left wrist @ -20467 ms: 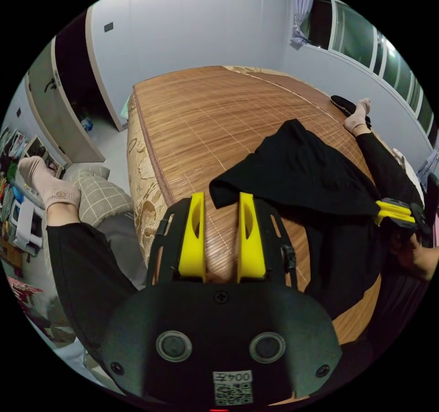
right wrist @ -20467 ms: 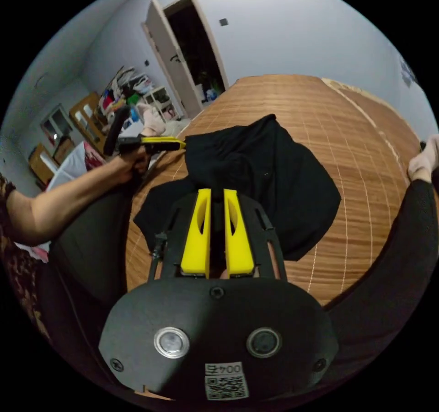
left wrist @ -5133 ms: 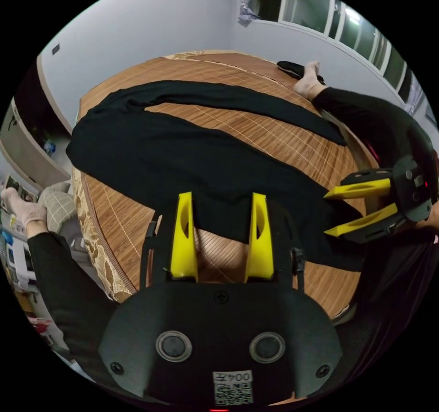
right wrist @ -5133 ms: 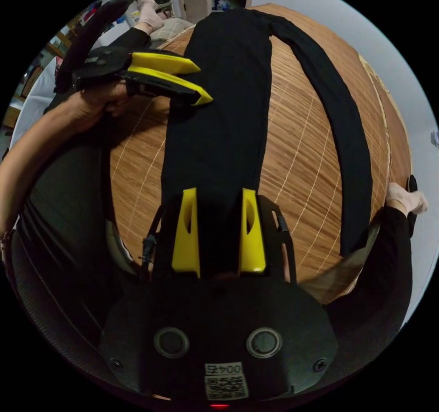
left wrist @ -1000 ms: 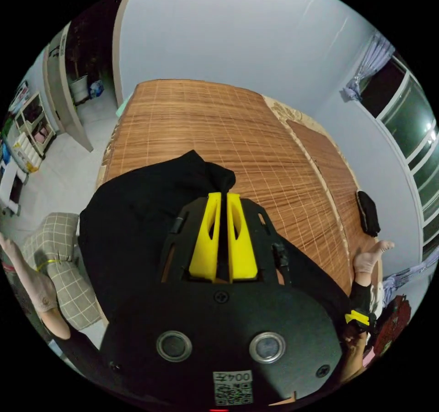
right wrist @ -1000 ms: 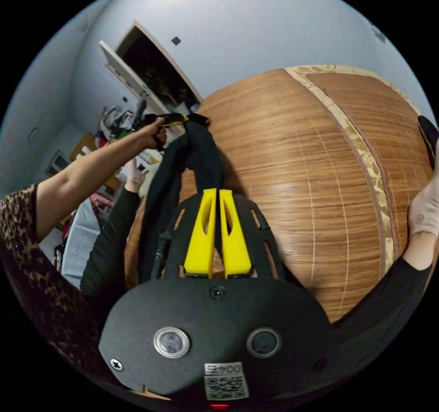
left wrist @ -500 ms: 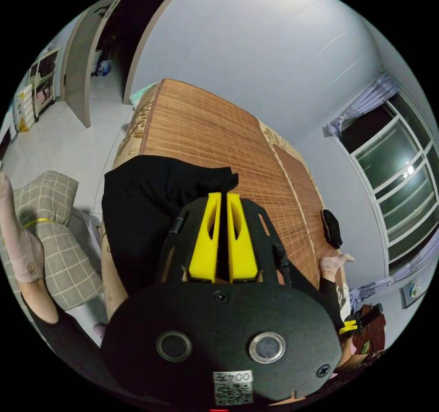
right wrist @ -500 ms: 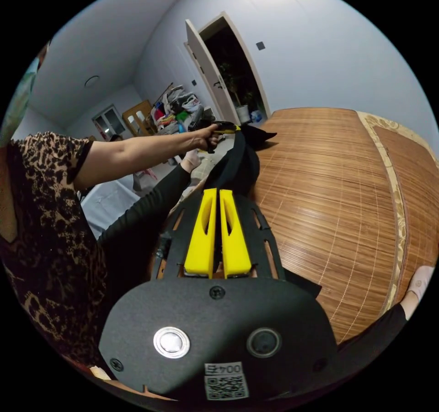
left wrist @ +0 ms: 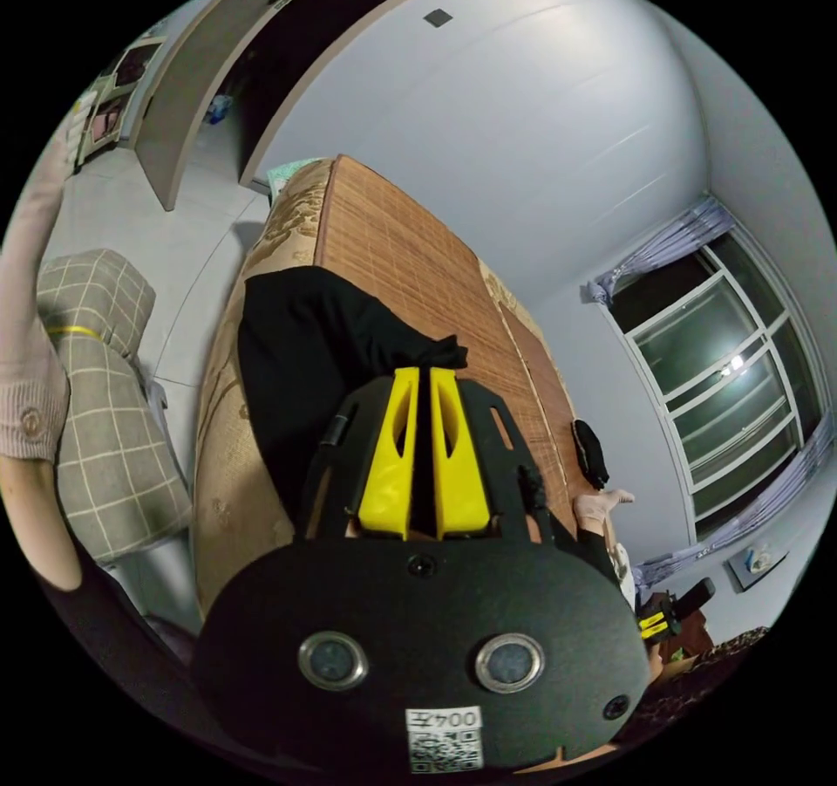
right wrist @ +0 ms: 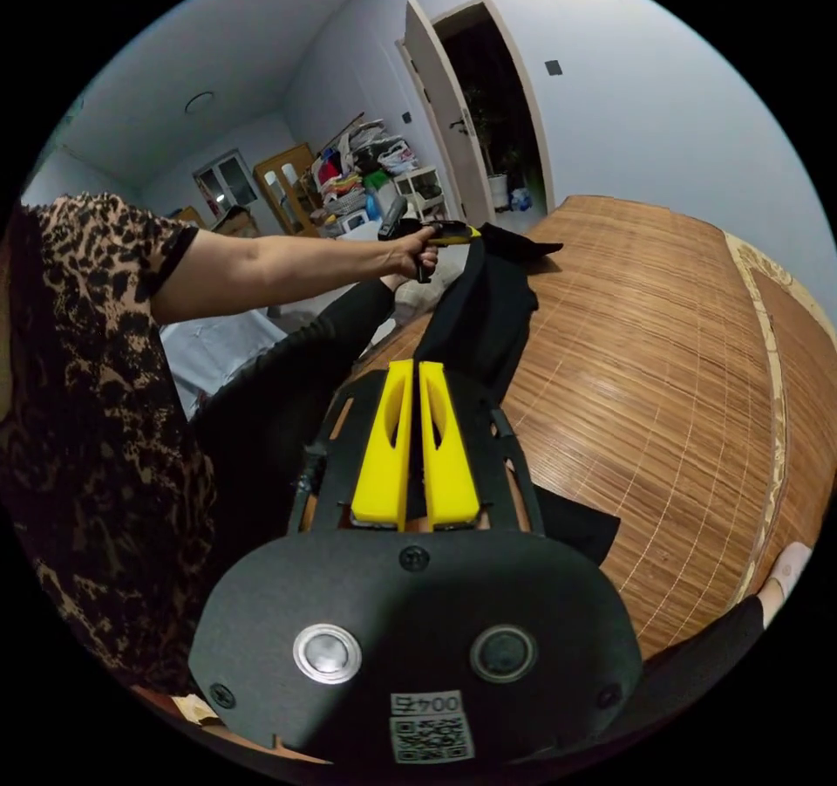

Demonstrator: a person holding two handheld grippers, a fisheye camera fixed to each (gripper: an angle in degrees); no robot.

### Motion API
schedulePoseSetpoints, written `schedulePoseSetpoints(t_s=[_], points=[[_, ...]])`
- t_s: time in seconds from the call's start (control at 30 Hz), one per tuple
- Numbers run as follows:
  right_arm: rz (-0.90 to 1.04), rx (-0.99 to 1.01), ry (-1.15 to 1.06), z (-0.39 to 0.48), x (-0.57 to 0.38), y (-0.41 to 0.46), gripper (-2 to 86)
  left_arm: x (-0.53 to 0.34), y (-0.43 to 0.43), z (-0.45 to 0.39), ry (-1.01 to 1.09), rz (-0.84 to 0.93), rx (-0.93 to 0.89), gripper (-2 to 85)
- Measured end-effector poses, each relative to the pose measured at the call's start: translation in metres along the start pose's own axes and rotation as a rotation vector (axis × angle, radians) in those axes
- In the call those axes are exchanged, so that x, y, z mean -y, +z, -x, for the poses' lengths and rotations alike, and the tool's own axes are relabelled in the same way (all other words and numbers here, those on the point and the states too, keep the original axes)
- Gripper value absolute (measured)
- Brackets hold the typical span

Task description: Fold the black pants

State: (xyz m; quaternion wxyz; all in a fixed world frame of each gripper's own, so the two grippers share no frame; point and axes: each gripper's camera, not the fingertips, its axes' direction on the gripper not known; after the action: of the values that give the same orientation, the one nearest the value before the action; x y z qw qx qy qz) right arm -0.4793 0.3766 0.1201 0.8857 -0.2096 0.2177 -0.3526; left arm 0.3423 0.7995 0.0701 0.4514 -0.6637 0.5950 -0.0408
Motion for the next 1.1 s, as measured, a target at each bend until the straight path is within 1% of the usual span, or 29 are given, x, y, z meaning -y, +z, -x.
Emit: schedulePoseSetpoints(t_s=[0.17, 0.6, 0.8, 0.87, 0.93, 1.03, 1.1], points=[[0.092, 0.013, -0.048, 0.023, 0.007, 0.033, -0.1, -0.015, -0.019, 0.034, -0.027, 0.013, -0.005, 2.5], [0.312, 0.072, -0.072, 0.047, 0.024, 0.108, 0.2, -0.059, -0.044, 0.094, -0.12, 0.025, 0.011, 3.2], [0.445, 0.098, -0.059, 0.051, 0.031, 0.145, 1.0, -0.08, -0.058, 0.112, -0.186, -0.011, 0.043, 6.6], [0.472, 0.092, -0.054, 0.053, 0.035, 0.156, 2.2, -0.09, -0.068, 0.118, -0.223, -0.051, 0.05, 8.1], [0.497, 0.097, -0.051, 0.054, 0.039, 0.163, 4.1, -0.096, -0.075, 0.12, -0.244, -0.051, 0.088, 9.2], [0.522, 0.165, -0.084, 0.061, 0.044, 0.17, 9.3, -0.107, -0.086, 0.109, -0.231, -0.07, 0.184, 10.4], [0.544, 0.205, -0.131, 0.066, 0.05, 0.167, 11.7, -0.112, -0.091, 0.101, -0.202, -0.07, 0.209, 10.7]])
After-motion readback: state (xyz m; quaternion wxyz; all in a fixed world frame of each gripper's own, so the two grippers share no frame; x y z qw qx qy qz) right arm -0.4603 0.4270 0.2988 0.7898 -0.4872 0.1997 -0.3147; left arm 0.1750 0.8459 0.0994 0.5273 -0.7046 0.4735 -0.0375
